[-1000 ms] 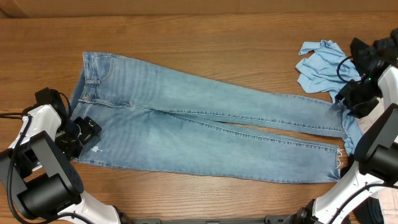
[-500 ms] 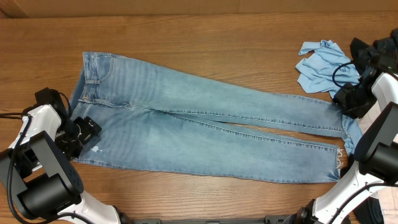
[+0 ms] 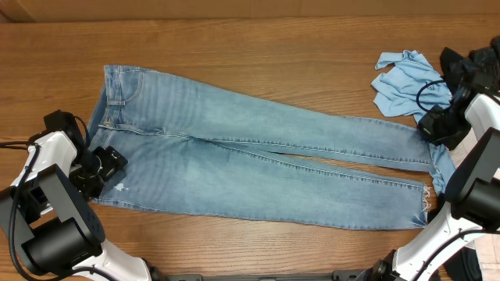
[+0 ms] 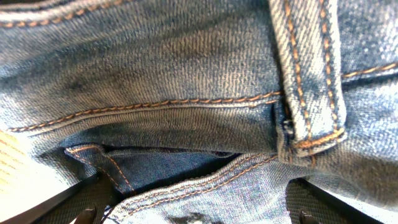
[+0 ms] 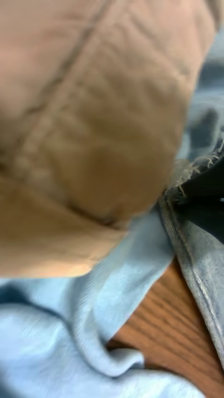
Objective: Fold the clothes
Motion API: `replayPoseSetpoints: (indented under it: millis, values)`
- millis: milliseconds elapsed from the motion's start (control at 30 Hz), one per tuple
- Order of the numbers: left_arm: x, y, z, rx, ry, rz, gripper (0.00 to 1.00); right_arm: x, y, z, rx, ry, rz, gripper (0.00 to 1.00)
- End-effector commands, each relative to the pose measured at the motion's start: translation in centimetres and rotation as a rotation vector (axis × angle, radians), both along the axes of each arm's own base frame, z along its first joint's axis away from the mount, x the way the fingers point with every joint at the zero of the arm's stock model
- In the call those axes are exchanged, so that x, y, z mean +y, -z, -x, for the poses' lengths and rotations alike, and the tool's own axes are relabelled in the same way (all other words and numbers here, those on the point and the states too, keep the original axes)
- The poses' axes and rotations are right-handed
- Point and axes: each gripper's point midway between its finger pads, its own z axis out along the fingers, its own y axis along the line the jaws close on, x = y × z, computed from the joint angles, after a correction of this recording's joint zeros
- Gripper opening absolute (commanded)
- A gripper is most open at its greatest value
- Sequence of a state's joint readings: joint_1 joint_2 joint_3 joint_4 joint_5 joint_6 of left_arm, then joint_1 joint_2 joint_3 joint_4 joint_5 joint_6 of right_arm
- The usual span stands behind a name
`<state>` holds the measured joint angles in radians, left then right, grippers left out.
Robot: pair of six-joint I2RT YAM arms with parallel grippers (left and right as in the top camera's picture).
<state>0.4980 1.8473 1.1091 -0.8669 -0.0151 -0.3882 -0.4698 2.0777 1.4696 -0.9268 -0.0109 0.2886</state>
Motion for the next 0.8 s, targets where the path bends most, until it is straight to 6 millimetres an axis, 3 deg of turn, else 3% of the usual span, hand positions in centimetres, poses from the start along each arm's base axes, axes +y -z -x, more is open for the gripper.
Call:
replayPoseSetpoints:
  millis: [0,200,300,467,633,667,767]
  values:
    - [0.1,0.4,-0.3,0.0,0.015,0.01,0.93,-0.1,-5.0,-3.1,-0.147,0.006,-0.002,0.04]
    - [0.1,0.4,-0.3,-0.002,0.015,0.009,0.93,-1.6,-14.7,-8.4,-0.423,-0.027,0.109,0.04]
    - [0.1,0.4,-0.3,-0.002,0.015,0.009,0.93,-2.1,-16.6,-9.8,-0.491,-0.033,0.142,0.04]
    - [0.1,0.4,-0.3,-0.002,0.015,0.009,0.93,-1.7,-15.9,-10.8,-0.498,-0.049,0.142,0.04]
    - [0.1,0.4,-0.3,-0.002,0.015,0.009,0.93,-1.0,-12.7,-11.2,-0.434,-0.062,0.114,0.05]
    - [0.1,0.4,-0.3,-0.002,0.017,0.009,0.94,-0.9,-12.2,-11.2,-0.42,-0.062,0.111,0.07]
    - [0.1,0.4,-0.3,-0.002,0.027,0.01,0.95,-0.9,-10.8,-10.8,-0.38,-0.058,0.1,0.26]
